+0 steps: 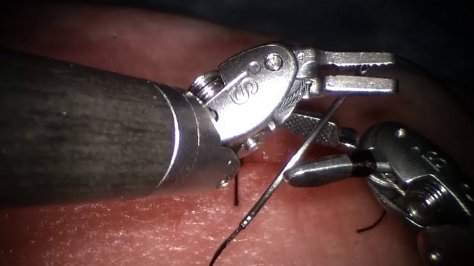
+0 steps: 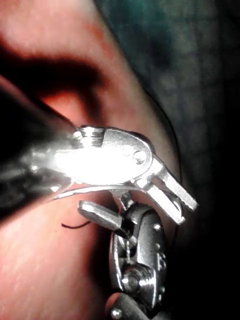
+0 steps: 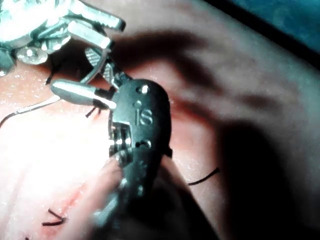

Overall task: Wound Closure
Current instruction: Hand over the needle to the right tool, then pass the needle back to the left to adjust grip

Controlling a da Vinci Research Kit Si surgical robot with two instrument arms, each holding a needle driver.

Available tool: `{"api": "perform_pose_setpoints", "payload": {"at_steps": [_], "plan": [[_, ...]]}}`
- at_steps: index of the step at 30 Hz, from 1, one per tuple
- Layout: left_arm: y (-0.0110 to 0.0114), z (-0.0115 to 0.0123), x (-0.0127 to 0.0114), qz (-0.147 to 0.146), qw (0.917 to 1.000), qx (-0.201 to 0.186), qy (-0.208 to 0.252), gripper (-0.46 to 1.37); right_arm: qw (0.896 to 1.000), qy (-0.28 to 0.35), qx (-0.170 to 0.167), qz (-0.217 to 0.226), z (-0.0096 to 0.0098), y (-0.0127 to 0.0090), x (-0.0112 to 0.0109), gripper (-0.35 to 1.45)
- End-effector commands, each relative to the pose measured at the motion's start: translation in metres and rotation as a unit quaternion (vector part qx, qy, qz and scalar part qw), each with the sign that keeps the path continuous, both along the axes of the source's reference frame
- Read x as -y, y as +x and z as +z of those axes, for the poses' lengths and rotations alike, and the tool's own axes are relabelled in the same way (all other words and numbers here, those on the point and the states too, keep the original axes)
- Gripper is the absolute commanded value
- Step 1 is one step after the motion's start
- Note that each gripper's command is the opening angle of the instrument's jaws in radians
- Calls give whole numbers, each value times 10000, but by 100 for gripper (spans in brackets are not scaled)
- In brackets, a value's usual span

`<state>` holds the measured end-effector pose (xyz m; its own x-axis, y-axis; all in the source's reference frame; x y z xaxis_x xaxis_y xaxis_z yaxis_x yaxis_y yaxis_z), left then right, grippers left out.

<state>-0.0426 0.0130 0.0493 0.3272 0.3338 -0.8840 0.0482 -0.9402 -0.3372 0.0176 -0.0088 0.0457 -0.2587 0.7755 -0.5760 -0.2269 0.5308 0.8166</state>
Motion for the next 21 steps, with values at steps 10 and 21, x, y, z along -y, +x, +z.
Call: {"api": "perform_pose_setpoints", "payload": {"at_steps": [10, 21], "plan": [[-3, -1, -1, 70, 10000, 55, 44, -35, 9991, 4, -157, -392, 2, 4, 2, -35], [7, -5, 2, 364, 9940, 121, 1028, 70, 9967, 368, 163, -699, -1, -6, 2, -35]]}}
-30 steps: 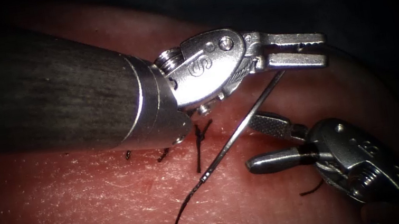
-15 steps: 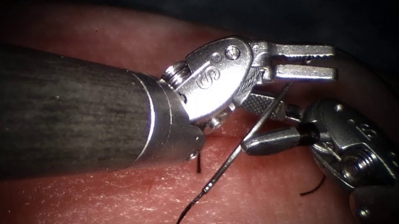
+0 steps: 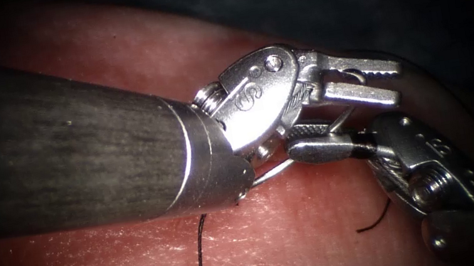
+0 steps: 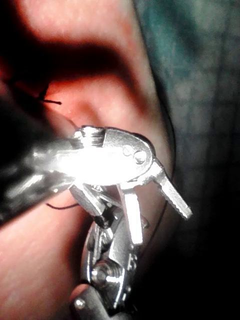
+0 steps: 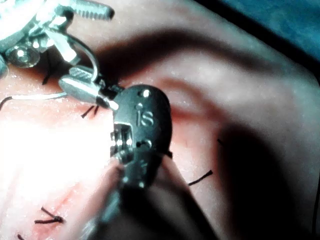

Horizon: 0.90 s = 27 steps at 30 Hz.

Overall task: Wound Closure
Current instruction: Pass the needle back to the left to adjust grip

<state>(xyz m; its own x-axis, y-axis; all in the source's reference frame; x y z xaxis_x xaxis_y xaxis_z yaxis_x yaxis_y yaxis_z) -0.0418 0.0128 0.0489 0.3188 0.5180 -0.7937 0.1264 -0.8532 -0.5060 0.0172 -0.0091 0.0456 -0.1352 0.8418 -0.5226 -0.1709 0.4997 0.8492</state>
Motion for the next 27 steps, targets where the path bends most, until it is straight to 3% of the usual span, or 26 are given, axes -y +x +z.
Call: {"api": "perform_pose_setpoints", "payload": {"at_steps": [1, 8, 12, 14, 17, 19, 23, 27], "plan": [[1, -2, 0, -28, 9999, -58, 95, 71, 9999, 37, 115, -95, 0, -3, -2, -35], [40, -16, -15, 99, 9975, -676, 205, 57, 9965, 491, 333, -590, 0, -14, 0, -35], [64, -25, -15, 361, 9908, -1294, -136, 34, 9882, 1161, 488, -867, -3, -14, 0, -35], [72, -29, -9, 563, 9823, -1745, -392, 18, 9814, 1524, 587, -1009, -5, -13, -2, -35], [76, -31, -2, 809, 9651, -2395, -683, 15, 9759, 1782, 707, -1039, -7, -10, -5, -35], [76, -31, 3, 870, 9458, -2963, -1003, 22, 9720, 1958, 790, -1033, -10, -8, -8, -35], [72, -30, 5, 786, 9158, -3661, -1455, 35, 9598, 2387, 1064, -1024, -14, -4, -14, -35], [64, -28, 2, 638, 8963, -4013, -1773, 62, 9484, 2613, 1444, -1066, -17, -1, -17, -35]]}}
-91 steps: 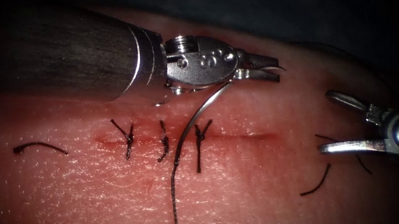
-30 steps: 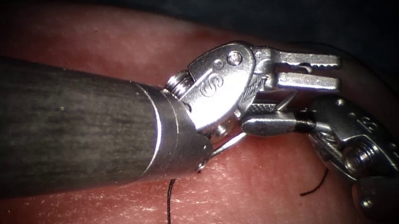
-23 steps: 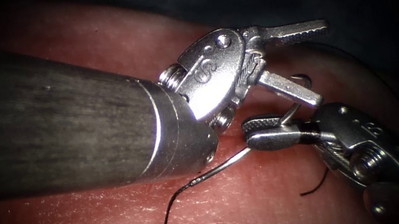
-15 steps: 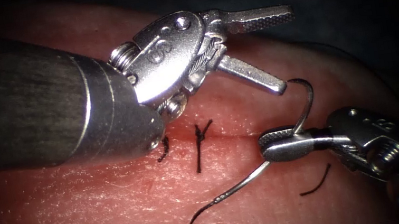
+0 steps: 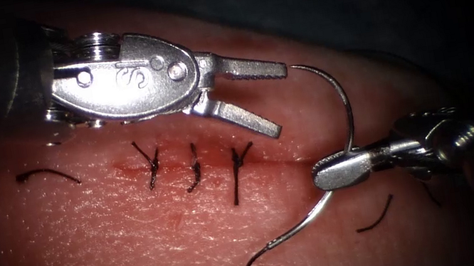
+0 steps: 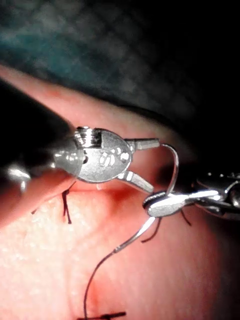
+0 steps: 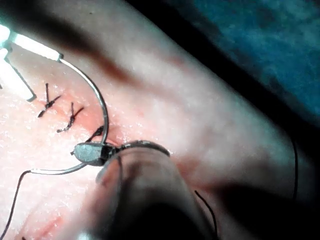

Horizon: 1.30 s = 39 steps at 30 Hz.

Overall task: Wound Closure
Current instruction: Pass the needle back to the left to adjust grip

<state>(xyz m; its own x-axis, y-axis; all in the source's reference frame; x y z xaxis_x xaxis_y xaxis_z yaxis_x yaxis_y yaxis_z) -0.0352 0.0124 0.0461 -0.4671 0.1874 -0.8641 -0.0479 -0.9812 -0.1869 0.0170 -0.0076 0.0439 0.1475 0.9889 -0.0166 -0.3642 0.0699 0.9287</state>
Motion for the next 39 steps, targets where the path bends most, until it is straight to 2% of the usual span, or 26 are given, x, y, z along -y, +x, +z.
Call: {"api": "perform_pose_setpoints", "payload": {"at_steps": [1, 5, 9, 10, 17, 19, 26, 33, 39], "plan": [[-4, 1, -2, 17, 9998, -134, -150, 67, 9999, 4, 122, -48, 0, 1, -1, -35], [-11, 2, -3, 79, 9984, -466, -320, 88, 9998, 61, 161, -29, 0, 4, -2, -35], [-11, 2, -2, 119, 9975, -536, -446, 100, 9991, 351, 240, 48, 1, 7, -3, -35], [-12, 2, -1, 147, 9968, -573, -537, 111, 9984, 476, 298, -7, 2, 8, -4, -35], [-11, -1, 1, 165, 9929, -844, -824, 121, 9952, 860, 410, -201, 4, 15, -6, -35], [-13, -2, 2, 248, 9915, -932, -875, 124, 9941, 965, 449, -220, 4, 18, -7, -35], [-23, 4, 2, 434, 9876, -1154, -973, 114, 9930, 993, 583, -245, 1, 30, -9, -35], [-35, 29, 8, 676, 9752, -1764, -1151, 101, 9887, 1220, 845, -231, -3, 39, -9, -35], [-39, 47, 11, 750, 9609, -2266, -1406, 68, 9868, 1326, 908, -197, -4, 40, -7, -35]]}}
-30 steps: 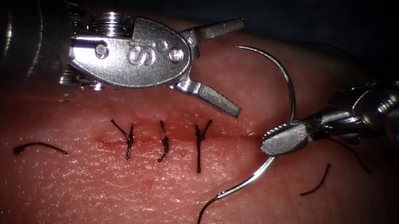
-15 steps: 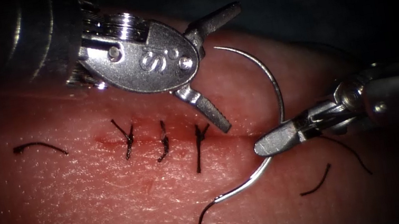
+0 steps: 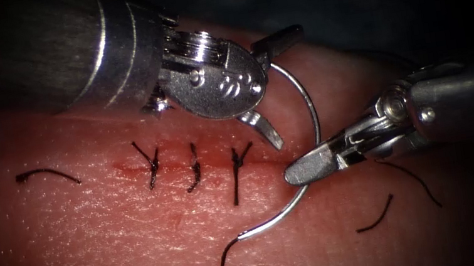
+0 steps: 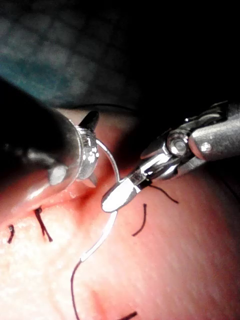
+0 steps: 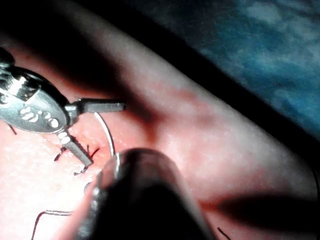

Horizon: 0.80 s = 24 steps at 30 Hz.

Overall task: Wound Closure
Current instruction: Pass the needle back to the left to adjust grip

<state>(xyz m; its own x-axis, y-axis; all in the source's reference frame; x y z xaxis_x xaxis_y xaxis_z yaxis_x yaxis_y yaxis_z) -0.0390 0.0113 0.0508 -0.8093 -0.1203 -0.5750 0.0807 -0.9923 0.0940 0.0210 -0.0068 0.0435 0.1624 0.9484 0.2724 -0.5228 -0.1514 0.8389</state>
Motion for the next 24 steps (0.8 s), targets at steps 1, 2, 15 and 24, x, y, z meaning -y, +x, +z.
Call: {"api": "perform_pose_setpoints", "payload": {"at_steps": [1, 2, 15, 24], "plan": [[-2, 1, 0, 43, 10000, -72, -39, 66, 10000, -6, 30, -10, 0, 0, 0, -35], [-3, 2, 0, 52, 9999, -84, -40, 61, 10000, -4, 43, -17, 0, 1, 1, -35], [-18, -6, 3, 88, 9997, -179, -138, -35, 10000, 28, 59, 42, -1, 13, 1, -27], [-12, -4, 1, 354, 9988, -197, -273, -35, 9993, -285, -224, 14, -1, 13, 2, 63]]}}
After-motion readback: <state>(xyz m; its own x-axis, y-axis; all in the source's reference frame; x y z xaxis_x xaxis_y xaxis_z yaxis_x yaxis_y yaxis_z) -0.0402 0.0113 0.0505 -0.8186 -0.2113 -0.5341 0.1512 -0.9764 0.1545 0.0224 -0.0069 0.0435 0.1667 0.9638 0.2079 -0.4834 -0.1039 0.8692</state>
